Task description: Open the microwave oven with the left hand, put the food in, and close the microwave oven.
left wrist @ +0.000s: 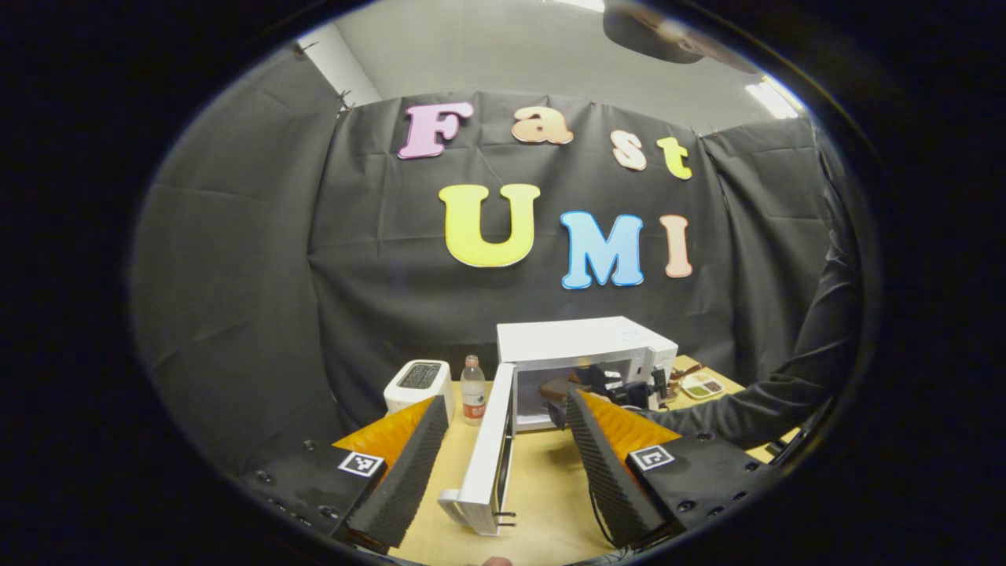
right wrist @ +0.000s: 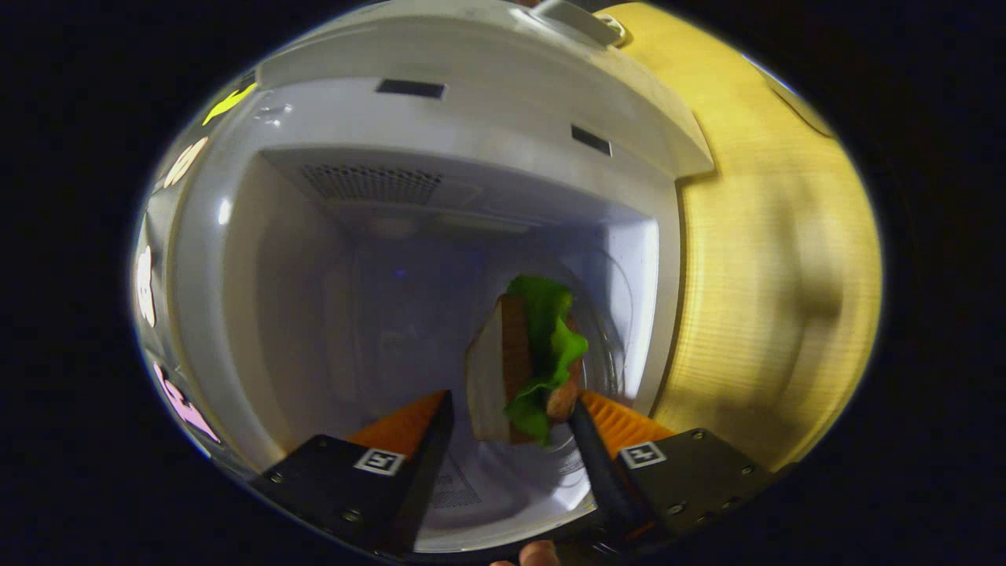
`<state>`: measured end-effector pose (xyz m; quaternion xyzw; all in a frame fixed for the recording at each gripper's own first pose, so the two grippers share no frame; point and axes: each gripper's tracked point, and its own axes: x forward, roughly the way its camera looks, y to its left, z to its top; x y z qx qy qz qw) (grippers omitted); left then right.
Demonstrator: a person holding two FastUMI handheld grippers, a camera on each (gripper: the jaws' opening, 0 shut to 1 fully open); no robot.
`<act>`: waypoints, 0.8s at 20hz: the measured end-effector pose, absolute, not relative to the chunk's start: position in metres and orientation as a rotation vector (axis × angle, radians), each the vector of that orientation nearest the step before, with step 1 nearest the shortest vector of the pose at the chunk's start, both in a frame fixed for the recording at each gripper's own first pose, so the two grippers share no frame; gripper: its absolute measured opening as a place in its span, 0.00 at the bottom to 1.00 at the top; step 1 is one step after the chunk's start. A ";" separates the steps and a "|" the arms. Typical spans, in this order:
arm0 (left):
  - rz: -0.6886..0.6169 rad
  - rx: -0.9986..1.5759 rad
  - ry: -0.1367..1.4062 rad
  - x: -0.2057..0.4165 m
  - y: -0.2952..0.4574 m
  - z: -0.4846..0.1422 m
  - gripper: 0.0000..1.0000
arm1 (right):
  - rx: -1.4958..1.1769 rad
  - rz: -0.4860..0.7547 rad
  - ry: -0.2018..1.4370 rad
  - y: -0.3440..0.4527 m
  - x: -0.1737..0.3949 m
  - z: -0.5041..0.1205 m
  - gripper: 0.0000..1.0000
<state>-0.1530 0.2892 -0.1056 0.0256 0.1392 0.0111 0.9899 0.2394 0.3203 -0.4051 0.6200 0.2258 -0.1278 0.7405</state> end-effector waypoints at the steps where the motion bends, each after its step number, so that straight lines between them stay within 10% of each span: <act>1: 0.028 0.054 0.265 -0.151 0.290 -0.105 0.97 | 1.321 -0.251 0.511 0.320 0.233 -0.402 0.96; 16: 0.025 -0.036 0.184 -0.107 0.263 -0.116 0.95 | 0.649 0.246 0.465 0.276 0.114 -0.283 0.96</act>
